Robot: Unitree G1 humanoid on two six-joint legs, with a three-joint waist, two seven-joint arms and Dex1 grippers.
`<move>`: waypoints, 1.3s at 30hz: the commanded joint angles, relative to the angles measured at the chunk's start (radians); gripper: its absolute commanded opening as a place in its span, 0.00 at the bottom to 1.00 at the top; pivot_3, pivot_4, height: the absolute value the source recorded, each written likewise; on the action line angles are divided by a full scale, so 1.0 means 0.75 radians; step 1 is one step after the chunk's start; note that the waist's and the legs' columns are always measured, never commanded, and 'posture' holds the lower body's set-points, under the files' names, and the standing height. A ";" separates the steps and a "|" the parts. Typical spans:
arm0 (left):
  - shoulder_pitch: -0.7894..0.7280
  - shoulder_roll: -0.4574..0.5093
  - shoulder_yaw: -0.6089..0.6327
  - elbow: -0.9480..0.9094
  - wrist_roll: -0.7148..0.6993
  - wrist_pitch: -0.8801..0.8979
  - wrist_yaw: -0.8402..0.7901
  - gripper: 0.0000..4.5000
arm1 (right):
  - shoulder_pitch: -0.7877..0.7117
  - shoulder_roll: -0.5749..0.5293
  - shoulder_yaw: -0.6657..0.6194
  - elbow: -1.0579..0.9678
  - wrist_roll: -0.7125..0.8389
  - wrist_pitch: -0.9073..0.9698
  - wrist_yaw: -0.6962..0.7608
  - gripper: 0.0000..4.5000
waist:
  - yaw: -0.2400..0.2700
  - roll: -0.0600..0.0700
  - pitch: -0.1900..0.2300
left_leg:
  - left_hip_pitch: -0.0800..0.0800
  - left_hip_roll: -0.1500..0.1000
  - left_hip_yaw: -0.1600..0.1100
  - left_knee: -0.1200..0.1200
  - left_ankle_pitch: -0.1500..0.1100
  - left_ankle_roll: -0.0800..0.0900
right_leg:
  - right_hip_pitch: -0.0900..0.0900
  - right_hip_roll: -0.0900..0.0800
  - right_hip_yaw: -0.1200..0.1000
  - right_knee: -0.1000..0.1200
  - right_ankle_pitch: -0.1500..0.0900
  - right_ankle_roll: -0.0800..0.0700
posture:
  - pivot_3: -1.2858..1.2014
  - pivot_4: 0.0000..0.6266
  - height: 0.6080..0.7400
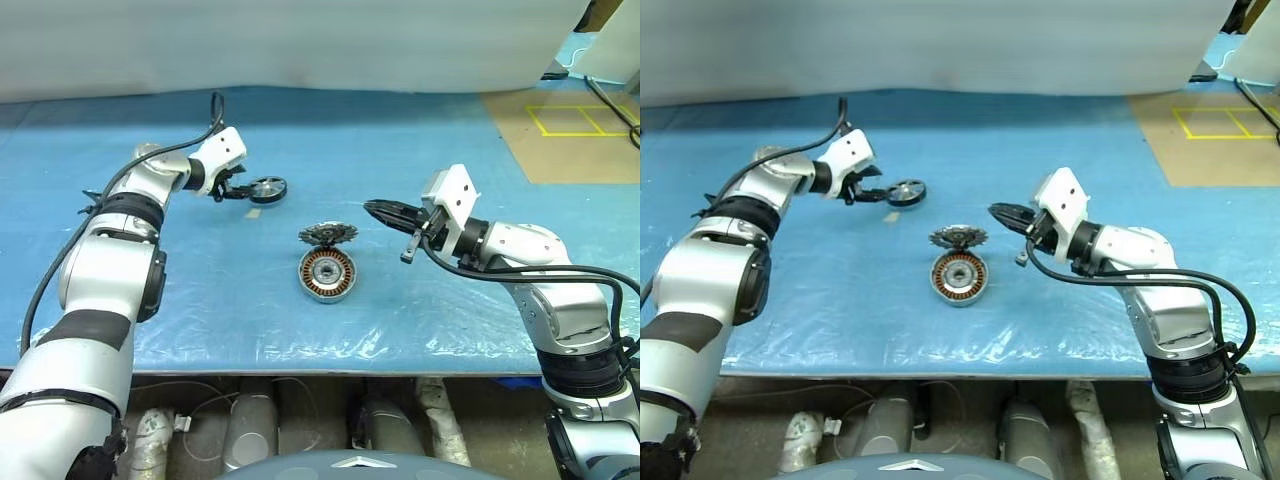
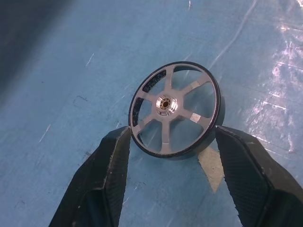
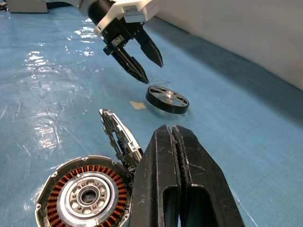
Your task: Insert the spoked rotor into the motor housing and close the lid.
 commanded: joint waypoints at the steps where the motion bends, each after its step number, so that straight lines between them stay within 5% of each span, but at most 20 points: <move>1: -0.078 -0.049 -0.045 0.002 0.072 0.058 0.075 0.66 | 0.000 -0.005 0.005 -0.065 0.006 -0.007 -0.011 0.00 | 0.002 0.000 0.000 | 0.000 0.000 0.000 0.000 0.000 0.000 | 0.000 0.000 0.000 0.000 0.000 0.000 | 0.52 0.24 1.00; 16: -0.061 -0.185 -0.019 0.028 0.144 0.245 0.455 0.66 | 0.191 -0.059 -0.052 -0.289 0.026 0.124 -0.117 0.00 | -0.004 -0.001 0.001 | -0.001 -0.001 -0.003 0.000 0.000 0.000 | 0.000 0.000 -0.001 0.000 0.000 0.001 | 0.52 0.24 1.00; 35: 0.027 -0.180 -0.081 0.027 0.221 0.275 0.314 0.66 | 0.204 -0.068 -0.053 -0.297 0.020 0.133 -0.171 0.00 | -0.002 -0.001 0.001 | 0.002 -0.001 -0.004 0.001 -0.001 0.001 | 0.003 0.000 -0.001 -0.001 0.001 0.001 | 0.52 0.24 1.00; 39: 0.033 -0.177 -0.080 0.028 0.222 0.285 0.326 0.39 | 0.208 -0.066 -0.044 -0.297 0.015 0.131 -0.176 0.00 | -0.002 -0.001 0.001 | 0.002 -0.001 -0.004 0.001 -0.001 0.001 | 0.003 0.000 -0.001 -0.001 0.001 0.001 | 0.52 0.24 1.00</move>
